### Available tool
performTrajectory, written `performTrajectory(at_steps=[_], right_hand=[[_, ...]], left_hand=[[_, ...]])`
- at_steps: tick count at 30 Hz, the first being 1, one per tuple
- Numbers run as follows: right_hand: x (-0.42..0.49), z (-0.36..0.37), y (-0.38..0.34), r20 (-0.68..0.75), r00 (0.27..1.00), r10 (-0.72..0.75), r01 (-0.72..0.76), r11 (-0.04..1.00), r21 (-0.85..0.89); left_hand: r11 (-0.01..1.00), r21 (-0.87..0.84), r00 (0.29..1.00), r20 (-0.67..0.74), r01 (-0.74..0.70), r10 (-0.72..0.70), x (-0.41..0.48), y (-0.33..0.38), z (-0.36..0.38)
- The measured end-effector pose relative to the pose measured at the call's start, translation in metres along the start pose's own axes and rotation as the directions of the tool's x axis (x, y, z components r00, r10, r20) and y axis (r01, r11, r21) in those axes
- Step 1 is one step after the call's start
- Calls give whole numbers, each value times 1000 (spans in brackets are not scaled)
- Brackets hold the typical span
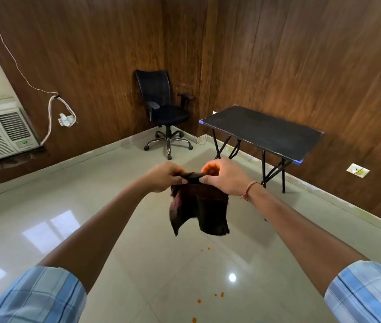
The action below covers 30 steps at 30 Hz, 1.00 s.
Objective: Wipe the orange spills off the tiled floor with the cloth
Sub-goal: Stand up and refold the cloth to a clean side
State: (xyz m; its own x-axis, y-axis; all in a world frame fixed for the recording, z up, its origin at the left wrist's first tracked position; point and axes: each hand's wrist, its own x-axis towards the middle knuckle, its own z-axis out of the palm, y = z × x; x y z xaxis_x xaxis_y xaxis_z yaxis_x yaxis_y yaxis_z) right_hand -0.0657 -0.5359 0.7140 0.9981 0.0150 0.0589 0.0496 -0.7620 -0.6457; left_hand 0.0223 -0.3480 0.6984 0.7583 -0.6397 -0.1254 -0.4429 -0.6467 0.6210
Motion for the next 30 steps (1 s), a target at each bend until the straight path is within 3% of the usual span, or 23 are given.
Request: performTrajectory(at_steps=[4, 8, 10, 14, 18, 23, 27, 30], right_hand=[[-6, 0, 7, -1, 999, 34, -34, 999, 21], [-8, 0, 15, 22, 995, 101, -101, 995, 9], [-8, -4, 19, 50, 992, 119, -122, 990, 69], [-10, -15, 17, 194, 976, 96, -164, 913, 373], [-10, -13, 19, 285, 956, 73, -160, 943, 292], [-14, -18, 19, 147, 988, 45, -72, 980, 186], [-16, -16, 25, -43, 999, 25, -11, 955, 295], [-15, -15, 34, 0, 998, 70, -67, 952, 298]], left_hand=[[953, -304, 971, -232, -12, -61, -1, -4, 6], [973, -196, 955, -290, -119, 59, 3, 15, 2], [973, -161, 963, -242, -162, 121, 4, 24, -2], [963, -219, 988, -38, -155, 151, 8, 33, -9], [941, -296, 978, 78, -165, 195, 11, 41, -17], [961, -248, 979, 127, -123, 159, 8, 43, -29], [980, -192, 983, 169, -43, 76, 6, 32, -19], [975, -222, 977, 207, -2, 49, 6, 22, -3]])
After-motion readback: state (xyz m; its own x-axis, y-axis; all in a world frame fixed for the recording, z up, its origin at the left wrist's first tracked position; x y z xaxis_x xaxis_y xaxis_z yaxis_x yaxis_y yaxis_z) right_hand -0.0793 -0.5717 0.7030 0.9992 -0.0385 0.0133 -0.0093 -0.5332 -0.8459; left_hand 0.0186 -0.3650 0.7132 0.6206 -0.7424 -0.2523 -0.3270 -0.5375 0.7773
